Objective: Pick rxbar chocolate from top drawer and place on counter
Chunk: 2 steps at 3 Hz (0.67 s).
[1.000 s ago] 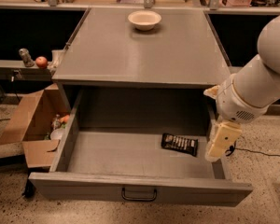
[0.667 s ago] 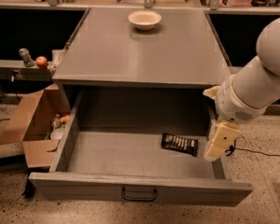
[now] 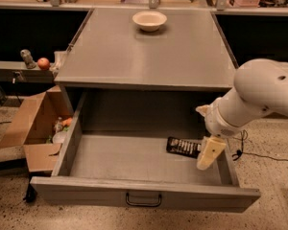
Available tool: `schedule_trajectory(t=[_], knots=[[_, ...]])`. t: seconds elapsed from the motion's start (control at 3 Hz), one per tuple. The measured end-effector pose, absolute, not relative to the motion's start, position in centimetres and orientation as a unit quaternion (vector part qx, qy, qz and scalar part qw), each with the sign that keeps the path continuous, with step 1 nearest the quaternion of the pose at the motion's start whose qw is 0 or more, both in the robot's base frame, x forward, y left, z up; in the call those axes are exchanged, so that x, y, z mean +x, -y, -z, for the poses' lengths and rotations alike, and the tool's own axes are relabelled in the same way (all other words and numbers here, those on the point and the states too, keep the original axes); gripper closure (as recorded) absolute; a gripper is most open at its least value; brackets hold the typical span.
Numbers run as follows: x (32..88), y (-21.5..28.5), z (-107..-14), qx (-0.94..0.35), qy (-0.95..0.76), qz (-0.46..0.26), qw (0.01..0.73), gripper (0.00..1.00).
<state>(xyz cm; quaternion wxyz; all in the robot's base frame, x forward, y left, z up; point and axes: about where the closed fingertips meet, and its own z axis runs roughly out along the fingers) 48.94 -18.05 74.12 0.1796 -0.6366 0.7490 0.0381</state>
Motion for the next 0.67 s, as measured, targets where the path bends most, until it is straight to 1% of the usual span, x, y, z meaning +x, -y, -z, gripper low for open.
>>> schedule_trajectory(t=[0.67], knots=[[52.5,18.1,-66.8,-0.64,-0.744,-0.052,0.186,0.0]])
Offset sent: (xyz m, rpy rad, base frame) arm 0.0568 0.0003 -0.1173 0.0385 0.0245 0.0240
